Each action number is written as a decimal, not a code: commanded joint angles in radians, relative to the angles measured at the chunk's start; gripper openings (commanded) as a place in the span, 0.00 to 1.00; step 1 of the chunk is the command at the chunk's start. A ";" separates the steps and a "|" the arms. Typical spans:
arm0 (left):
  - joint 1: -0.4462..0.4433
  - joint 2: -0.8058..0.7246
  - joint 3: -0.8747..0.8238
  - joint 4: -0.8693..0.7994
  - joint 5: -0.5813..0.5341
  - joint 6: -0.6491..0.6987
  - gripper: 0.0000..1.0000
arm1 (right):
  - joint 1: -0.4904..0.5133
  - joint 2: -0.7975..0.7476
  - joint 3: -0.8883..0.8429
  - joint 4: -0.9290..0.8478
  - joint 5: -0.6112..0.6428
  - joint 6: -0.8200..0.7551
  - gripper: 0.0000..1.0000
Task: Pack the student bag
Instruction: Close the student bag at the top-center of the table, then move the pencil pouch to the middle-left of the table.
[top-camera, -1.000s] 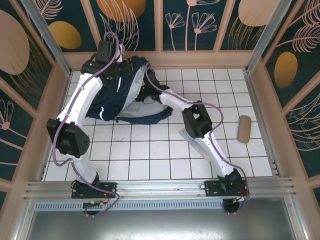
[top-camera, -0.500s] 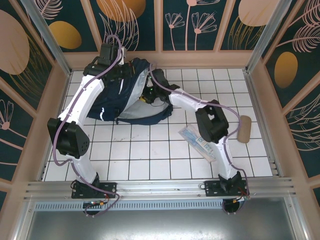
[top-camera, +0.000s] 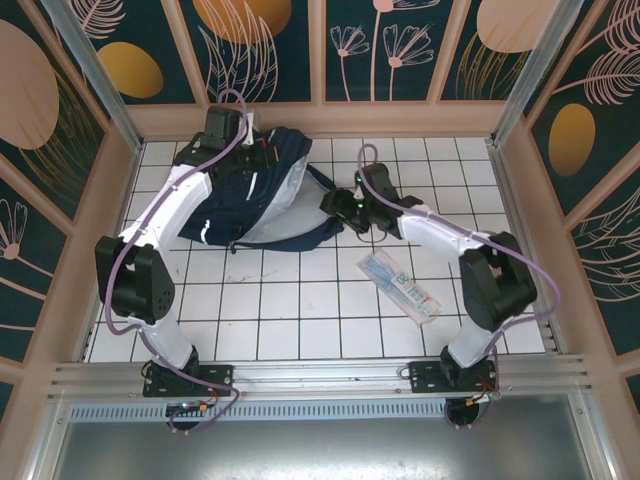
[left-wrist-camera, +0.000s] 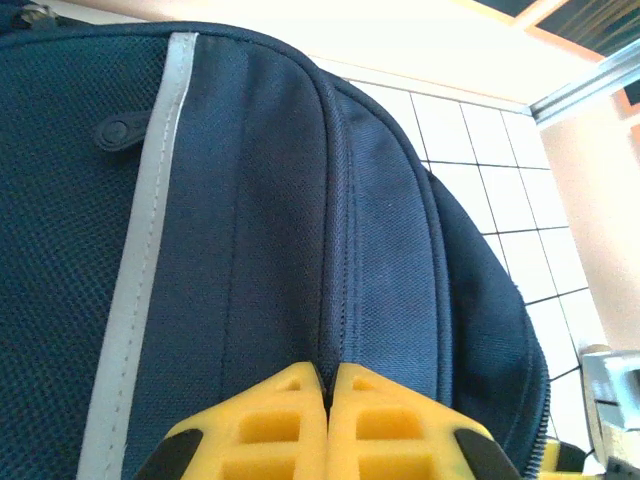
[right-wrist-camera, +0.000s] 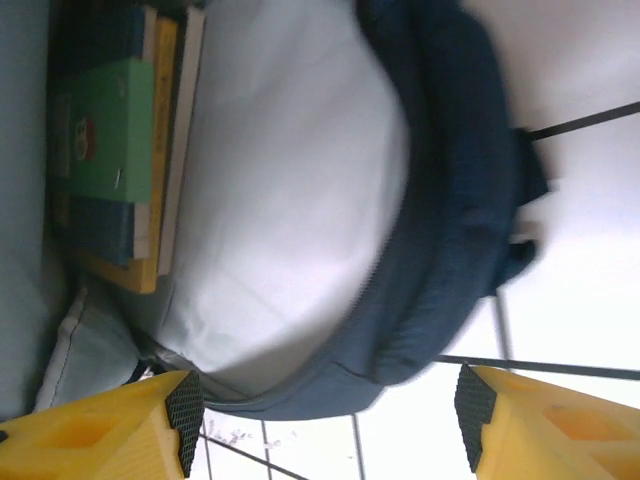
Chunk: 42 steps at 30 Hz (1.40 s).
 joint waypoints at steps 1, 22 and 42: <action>-0.069 -0.010 0.014 0.109 0.037 -0.074 0.00 | -0.042 -0.086 -0.038 -0.037 0.061 -0.032 0.70; 0.046 -0.031 0.110 -0.001 -0.159 -0.033 0.56 | -0.021 -0.068 0.016 -0.028 0.056 -0.071 0.70; 0.510 0.323 0.090 0.118 -0.159 -0.061 0.47 | 0.102 0.096 0.210 -0.071 -0.017 -0.106 0.70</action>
